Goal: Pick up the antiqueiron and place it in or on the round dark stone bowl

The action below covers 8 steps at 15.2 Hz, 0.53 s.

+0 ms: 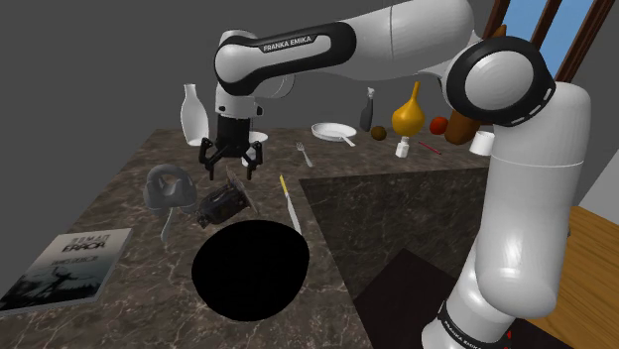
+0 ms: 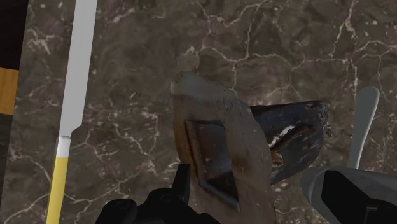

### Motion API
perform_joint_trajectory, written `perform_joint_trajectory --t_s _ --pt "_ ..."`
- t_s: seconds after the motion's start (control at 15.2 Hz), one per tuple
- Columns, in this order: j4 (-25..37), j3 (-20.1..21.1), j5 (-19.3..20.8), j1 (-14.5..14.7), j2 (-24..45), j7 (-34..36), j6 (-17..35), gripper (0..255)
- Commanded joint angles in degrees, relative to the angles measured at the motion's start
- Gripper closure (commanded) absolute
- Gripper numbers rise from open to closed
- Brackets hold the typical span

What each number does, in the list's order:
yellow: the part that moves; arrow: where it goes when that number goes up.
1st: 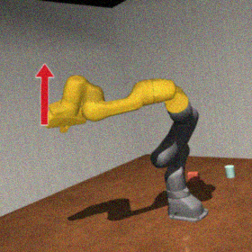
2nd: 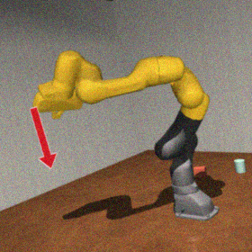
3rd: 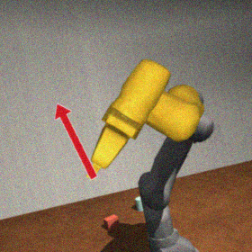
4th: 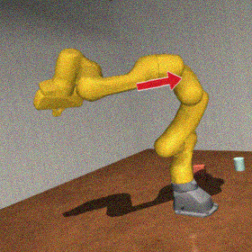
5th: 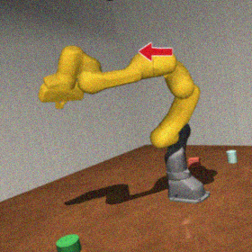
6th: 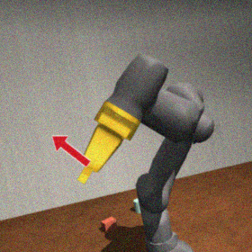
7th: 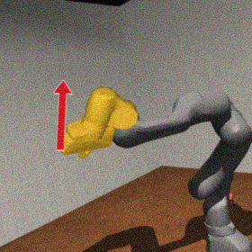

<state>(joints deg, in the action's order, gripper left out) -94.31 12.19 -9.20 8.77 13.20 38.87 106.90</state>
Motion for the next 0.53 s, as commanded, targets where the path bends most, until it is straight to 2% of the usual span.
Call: perform_joint_trajectory --t_s 0.0,0.07,0.13,0.46 --pt "-0.02 0.00 0.00 0.00 0.00 0.00 0.02 0" --pt "-0.01 0.00 0.00 0.00 0.00 0.00 0.01 0" --pt "-0.01 0.00 0.00 0.00 0.00 0.00 0.01 255" --pt "0.01 0.00 0.00 0.00 0.01 0.00 0.01 255"
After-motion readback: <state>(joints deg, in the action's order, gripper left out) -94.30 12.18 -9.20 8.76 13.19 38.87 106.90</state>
